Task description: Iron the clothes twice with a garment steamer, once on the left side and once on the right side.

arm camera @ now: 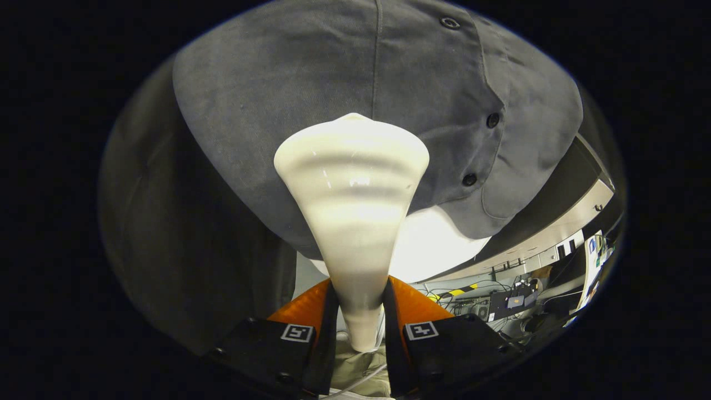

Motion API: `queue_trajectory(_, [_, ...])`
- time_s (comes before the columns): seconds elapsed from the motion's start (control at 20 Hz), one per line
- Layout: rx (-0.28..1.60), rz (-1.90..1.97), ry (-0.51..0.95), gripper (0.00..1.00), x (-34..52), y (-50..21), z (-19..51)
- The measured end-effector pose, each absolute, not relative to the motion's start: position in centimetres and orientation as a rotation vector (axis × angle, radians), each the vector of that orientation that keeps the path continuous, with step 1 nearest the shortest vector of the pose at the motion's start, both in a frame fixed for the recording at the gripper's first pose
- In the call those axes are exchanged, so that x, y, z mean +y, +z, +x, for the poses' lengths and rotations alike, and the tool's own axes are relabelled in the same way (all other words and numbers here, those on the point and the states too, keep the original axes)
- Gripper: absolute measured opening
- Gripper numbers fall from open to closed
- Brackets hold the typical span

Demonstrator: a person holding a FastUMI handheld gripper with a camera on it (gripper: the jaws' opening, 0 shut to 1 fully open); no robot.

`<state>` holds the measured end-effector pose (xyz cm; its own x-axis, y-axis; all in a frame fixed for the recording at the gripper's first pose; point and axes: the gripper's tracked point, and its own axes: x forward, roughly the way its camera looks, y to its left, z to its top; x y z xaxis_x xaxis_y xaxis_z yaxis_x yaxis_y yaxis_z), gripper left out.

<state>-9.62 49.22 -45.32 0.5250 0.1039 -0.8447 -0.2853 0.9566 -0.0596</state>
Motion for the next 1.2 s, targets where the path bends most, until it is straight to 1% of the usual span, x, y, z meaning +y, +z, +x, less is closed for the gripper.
queue_trajectory(0.8, [1.115,-0.184,0.235,0.46,47.6,-50.6,-11.7])
queue_trajectory(1.0, [1.117,-0.171,0.243,0.46,47.1,-50.2,-12.3])
queue_trajectory(1.2, [1.077,-0.150,0.239,0.46,46.3,-47.8,-11.9])
